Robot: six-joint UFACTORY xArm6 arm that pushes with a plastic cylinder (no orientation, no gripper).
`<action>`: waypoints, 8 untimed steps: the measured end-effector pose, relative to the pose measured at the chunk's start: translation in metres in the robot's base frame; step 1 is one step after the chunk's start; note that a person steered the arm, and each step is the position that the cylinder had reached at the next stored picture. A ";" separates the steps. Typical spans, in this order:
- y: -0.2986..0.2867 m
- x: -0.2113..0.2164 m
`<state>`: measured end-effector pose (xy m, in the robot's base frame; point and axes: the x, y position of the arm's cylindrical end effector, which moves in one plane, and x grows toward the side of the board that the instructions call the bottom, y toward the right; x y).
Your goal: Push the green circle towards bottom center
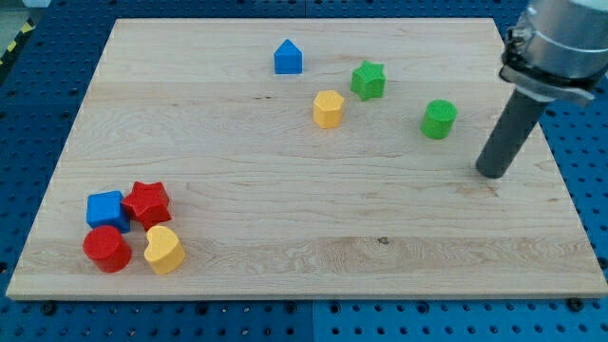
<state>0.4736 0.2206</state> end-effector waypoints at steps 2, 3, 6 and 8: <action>-0.020 -0.066; -0.029 -0.070; -0.057 -0.080; -0.088 -0.081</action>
<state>0.3930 0.1329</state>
